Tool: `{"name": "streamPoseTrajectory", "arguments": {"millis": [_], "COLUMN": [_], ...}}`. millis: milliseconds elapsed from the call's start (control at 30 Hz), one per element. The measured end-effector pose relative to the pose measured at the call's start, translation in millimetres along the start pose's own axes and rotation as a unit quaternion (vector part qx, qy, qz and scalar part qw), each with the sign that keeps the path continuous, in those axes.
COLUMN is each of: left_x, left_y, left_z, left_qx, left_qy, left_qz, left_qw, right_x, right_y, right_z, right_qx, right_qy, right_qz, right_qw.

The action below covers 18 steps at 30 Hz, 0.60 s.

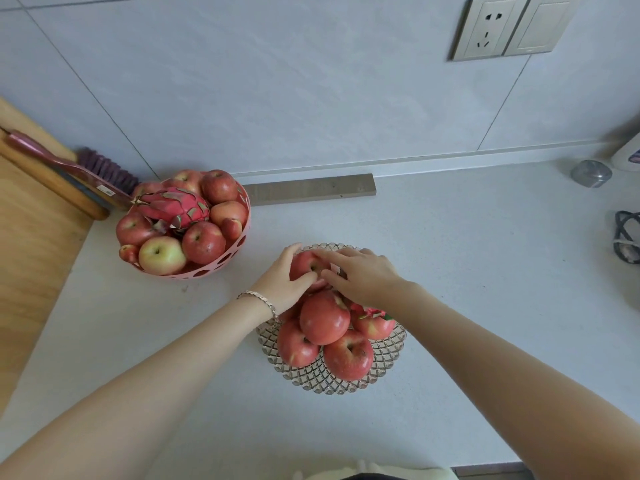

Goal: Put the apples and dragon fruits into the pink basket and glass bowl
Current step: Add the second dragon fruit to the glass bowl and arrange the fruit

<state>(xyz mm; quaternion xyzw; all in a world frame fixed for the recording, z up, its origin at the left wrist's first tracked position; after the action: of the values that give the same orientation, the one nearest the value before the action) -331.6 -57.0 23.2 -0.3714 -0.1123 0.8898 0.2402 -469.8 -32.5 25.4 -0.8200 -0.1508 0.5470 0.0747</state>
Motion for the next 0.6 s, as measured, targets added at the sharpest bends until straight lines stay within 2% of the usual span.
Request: {"name": "streamPoseTrajectory", "arguments": {"millis": [100, 167, 267, 300, 467, 600], "left_x": [2, 7, 15, 22, 44, 50], "left_y": [-17, -30, -51, -55, -49, -47], "left_z": [-5, -6, 5, 8, 7, 6], "left_qx": [0.022, 0.034, 0.062, 0.076, 0.035, 0.041], "left_qy": [0.002, 0.082, 0.194, 0.220, 0.318, 0.279], "left_qz": [0.005, 0.023, 0.109, 0.113, 0.080, 0.061], "left_qw": [1.000, 0.996, 0.973, 0.966, 0.944, 0.957], "right_x": [1, 2, 2, 2, 2, 4], "right_y": [2, 3, 3, 3, 3, 3], "right_z": [3, 3, 4, 5, 4, 5], "right_qx": [-0.013, -0.017, -0.013, -0.013, -0.014, -0.015], "right_qy": [-0.018, -0.025, -0.029, -0.033, -0.037, -0.040], "right_qz": [-0.001, -0.005, -0.008, -0.008, -0.009, -0.004], "right_qw": [1.000, 1.000, 0.999, 0.999, 0.999, 0.999]}}
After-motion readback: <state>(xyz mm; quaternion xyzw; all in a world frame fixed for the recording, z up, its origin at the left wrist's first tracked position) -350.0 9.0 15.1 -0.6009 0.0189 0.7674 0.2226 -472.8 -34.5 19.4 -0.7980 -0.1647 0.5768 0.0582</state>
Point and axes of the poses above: each hand's wrist, its own y-axis towards the middle knuckle, its own x-axis out of the palm, z = x × y, the point moved 5 cm from there along y, towards the middle knuckle, and after that the axes turned 1 degree about -z, right-handed, at the moved point
